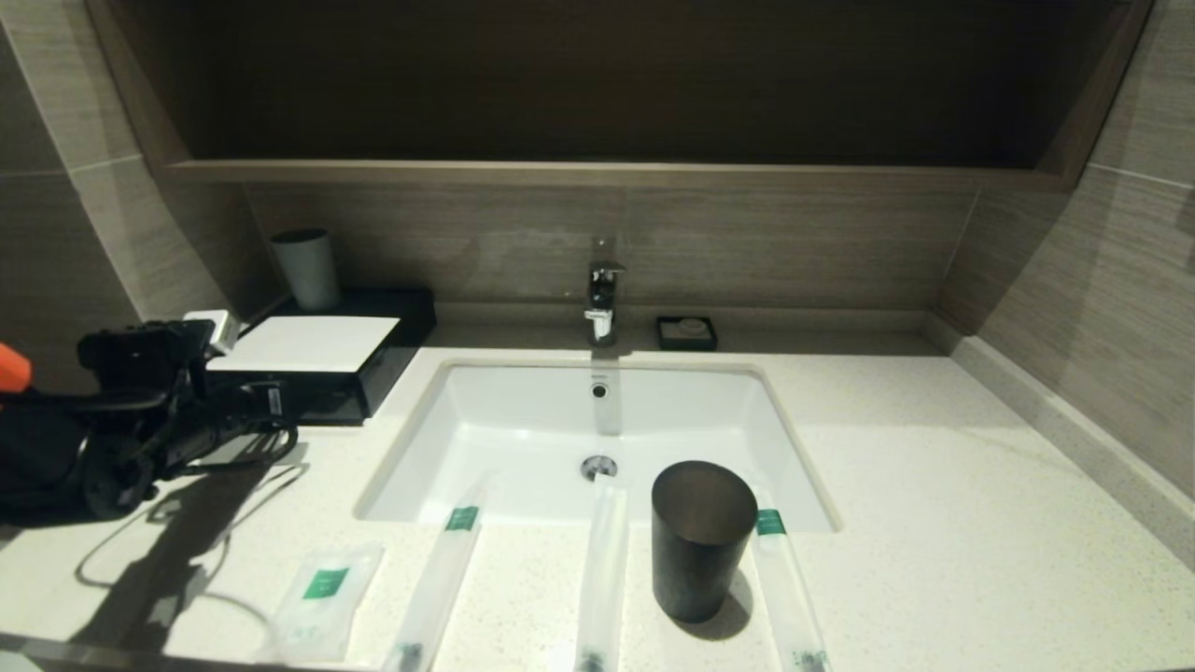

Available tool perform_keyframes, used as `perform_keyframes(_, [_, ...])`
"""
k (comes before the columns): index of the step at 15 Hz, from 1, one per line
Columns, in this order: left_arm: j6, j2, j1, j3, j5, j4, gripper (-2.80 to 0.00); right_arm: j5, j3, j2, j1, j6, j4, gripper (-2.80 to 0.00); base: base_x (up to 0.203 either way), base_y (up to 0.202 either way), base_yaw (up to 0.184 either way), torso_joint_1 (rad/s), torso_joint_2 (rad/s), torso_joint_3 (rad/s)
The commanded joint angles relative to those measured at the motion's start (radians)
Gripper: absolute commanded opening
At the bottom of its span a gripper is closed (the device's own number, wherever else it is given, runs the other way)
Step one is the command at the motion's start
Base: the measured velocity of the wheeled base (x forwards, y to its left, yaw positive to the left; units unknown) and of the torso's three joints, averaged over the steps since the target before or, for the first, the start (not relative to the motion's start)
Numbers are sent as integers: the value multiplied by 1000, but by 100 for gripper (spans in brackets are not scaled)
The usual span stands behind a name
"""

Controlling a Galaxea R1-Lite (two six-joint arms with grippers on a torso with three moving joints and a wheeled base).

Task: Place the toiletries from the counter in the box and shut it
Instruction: Open the drawer

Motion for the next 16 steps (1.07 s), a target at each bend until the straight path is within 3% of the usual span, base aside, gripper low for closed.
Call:
perform_keyframes(1, [0,-5,0,0,0,10,-280,0,0,0,0,-1,0,-280,0,0,0,0,0,0])
perform_keyframes(16, [3,-49,0,-8,-2,96,-280,0,0,0,0,-1,0,-280,0,0,0,0,0,0])
